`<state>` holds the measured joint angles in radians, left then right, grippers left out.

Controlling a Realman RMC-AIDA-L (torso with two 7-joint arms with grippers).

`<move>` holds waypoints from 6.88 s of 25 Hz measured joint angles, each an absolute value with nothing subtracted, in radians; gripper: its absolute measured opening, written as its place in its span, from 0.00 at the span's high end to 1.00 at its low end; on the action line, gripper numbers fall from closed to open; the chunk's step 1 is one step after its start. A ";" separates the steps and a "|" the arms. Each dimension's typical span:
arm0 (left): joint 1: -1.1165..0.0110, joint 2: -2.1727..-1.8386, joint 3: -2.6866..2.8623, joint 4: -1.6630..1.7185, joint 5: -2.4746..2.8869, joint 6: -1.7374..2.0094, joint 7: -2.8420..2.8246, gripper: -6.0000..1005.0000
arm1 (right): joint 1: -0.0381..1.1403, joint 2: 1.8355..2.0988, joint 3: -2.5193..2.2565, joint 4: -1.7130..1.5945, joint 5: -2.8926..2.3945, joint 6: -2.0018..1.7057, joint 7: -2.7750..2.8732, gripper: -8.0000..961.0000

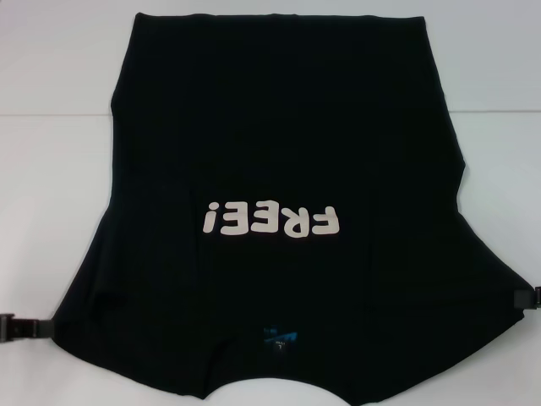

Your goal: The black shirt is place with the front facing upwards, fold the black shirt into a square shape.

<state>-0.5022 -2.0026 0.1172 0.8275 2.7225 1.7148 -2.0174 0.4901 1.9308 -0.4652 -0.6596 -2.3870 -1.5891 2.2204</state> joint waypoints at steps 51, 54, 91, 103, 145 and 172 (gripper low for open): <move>-0.601 -1.984 0.359 0.823 2.804 1.600 -2.249 0.36 | 0.526 1.954 -0.474 -0.660 -2.383 -1.560 2.209 0.97; -0.603 -1.984 0.359 0.815 2.804 1.601 -2.249 0.37 | 0.526 1.954 -0.471 -0.660 -2.382 -1.560 2.209 0.97; -0.631 -1.958 0.280 0.770 2.772 1.641 -2.163 0.92 | 0.526 1.953 -0.463 -0.660 -2.372 -1.562 2.209 0.97; -0.601 -1.950 0.215 0.778 2.770 1.679 -2.096 0.92 | 0.516 1.941 -0.468 -0.660 -2.357 -1.566 2.214 0.97; -0.614 -1.946 0.308 0.825 2.838 1.640 -2.234 0.37 | 0.516 1.933 -0.479 -0.633 -2.364 -1.592 2.149 0.97; -0.647 -1.947 0.369 0.747 2.833 1.625 -2.244 0.39 | 0.525 1.937 -0.478 -0.633 -2.361 -1.574 2.149 0.97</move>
